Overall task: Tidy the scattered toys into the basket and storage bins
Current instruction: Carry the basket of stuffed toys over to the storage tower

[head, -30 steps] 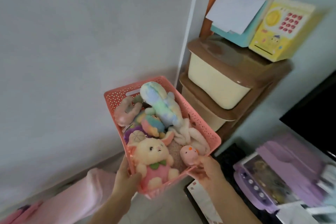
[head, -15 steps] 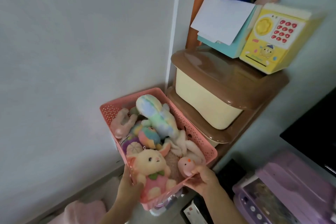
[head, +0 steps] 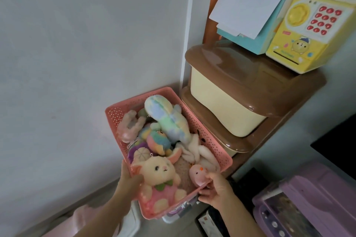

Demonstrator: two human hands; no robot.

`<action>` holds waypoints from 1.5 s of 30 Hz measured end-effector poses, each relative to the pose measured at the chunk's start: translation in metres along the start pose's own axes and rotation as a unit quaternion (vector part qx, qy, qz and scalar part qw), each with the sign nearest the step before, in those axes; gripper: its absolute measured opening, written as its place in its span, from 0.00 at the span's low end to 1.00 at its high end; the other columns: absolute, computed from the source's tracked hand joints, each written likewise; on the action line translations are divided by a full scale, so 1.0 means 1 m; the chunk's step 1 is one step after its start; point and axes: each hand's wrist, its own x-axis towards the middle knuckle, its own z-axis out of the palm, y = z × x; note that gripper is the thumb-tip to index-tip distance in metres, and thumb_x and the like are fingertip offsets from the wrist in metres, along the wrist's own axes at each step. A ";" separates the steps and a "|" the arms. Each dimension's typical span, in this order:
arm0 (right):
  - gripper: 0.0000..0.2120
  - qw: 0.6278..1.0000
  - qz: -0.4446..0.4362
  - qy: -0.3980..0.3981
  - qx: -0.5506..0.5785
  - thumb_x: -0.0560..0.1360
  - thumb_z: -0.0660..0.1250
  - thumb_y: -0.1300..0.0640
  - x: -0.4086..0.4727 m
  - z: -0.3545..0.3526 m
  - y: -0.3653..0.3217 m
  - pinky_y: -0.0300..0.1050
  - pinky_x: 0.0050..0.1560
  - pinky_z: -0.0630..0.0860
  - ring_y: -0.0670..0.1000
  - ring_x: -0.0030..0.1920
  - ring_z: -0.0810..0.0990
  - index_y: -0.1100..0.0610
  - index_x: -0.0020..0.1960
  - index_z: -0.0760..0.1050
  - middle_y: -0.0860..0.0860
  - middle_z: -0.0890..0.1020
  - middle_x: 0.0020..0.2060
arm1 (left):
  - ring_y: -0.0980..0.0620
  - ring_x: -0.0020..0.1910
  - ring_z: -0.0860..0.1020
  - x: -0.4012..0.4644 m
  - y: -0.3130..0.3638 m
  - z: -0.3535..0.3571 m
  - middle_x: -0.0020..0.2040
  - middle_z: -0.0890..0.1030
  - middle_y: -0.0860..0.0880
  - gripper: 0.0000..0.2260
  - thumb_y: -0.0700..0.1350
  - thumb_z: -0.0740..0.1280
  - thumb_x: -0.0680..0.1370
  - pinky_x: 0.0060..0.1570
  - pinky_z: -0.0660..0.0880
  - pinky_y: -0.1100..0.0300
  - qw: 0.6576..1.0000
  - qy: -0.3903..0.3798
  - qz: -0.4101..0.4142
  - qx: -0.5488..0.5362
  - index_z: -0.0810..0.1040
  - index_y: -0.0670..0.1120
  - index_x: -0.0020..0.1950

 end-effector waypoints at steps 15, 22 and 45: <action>0.10 0.942 -0.231 0.154 -0.191 0.80 0.55 0.57 0.029 -0.019 -0.039 0.54 0.50 0.78 0.59 0.48 0.78 0.61 0.56 0.69 0.61 0.77 0.52 | 0.46 0.45 0.79 -0.015 0.030 0.018 0.46 0.80 0.49 0.09 0.40 0.68 0.74 0.48 0.77 0.46 0.996 0.025 0.065 0.061 0.74 0.55 0.46; 0.14 0.955 -0.191 0.140 -0.180 0.80 0.58 0.58 0.036 -0.022 -0.048 0.54 0.44 0.80 0.63 0.54 0.79 0.61 0.64 0.69 0.62 0.76 0.58 | 0.42 0.46 0.78 0.004 0.028 0.006 0.51 0.79 0.40 0.17 0.30 0.63 0.74 0.45 0.77 0.48 0.995 0.046 0.022 0.082 0.74 0.54 0.47; 0.23 0.978 -0.196 0.053 -0.046 0.80 0.52 0.44 0.004 -0.037 0.026 0.48 0.55 0.66 0.49 0.54 0.70 0.56 0.69 0.65 0.49 0.71 0.54 | 0.48 0.40 0.76 -0.001 0.022 -0.016 0.60 0.76 0.38 0.18 0.39 0.62 0.77 0.31 0.74 0.58 0.993 0.069 -0.070 0.066 0.67 0.39 0.67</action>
